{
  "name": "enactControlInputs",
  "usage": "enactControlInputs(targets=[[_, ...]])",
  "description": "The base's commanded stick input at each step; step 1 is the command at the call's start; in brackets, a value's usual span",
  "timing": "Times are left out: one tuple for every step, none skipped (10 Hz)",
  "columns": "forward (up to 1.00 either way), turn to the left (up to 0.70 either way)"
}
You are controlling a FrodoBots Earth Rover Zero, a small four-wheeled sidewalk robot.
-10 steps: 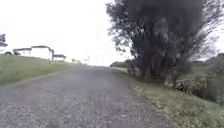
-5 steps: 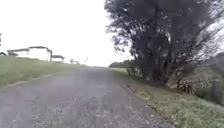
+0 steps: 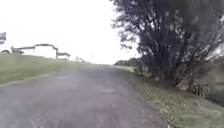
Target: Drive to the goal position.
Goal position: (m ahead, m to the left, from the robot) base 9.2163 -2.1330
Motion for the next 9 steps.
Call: enactControlInputs(targets=[[1.00,0.13],[1.00,0.00],[1.00,0.00],[1.00,0.00],[1.00,0.00],[1.00,0.00],[1.00,0.00],[1.00,0.00],[1.00,0.00]])
